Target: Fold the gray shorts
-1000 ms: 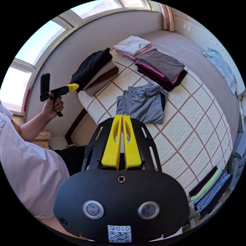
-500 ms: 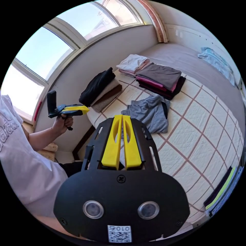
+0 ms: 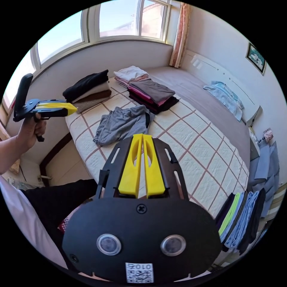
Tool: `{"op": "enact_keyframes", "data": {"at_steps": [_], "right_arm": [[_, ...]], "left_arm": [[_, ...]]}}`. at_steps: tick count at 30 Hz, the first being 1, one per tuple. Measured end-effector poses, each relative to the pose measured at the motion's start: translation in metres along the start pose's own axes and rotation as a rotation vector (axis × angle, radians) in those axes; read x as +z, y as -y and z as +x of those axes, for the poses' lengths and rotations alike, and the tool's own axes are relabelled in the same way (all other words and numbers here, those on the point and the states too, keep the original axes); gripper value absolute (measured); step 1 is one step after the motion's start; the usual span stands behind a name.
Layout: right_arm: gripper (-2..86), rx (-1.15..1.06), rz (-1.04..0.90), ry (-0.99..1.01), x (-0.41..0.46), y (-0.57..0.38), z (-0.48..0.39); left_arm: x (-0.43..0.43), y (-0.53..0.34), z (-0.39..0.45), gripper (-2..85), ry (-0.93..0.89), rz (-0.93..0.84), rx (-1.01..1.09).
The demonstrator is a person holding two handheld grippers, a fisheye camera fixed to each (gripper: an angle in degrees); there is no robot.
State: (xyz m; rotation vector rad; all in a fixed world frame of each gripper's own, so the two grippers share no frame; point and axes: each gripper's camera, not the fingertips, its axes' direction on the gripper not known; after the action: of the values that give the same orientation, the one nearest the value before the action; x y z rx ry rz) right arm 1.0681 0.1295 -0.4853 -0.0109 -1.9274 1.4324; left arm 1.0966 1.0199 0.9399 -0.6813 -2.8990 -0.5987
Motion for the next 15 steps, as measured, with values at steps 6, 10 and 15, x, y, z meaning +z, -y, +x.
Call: {"op": "enact_keyframes", "data": {"at_steps": [6,10,15], "right_arm": [[5.2,-0.044,0.084,0.132,0.031,0.014,0.037],[9.9,-0.016,0.084,0.165,0.068,0.059,0.056],[12.7,-0.064,0.033,0.197,0.13,0.149,0.069]], "left_arm": [[0.039,0.011,-0.002,3.3,0.17,0.055,-0.098],[0.088,0.029,-0.055,10.6,0.116,-0.014,-0.168],[0.145,0.044,-0.126,14.3,0.129,-0.123,-0.22]]}}
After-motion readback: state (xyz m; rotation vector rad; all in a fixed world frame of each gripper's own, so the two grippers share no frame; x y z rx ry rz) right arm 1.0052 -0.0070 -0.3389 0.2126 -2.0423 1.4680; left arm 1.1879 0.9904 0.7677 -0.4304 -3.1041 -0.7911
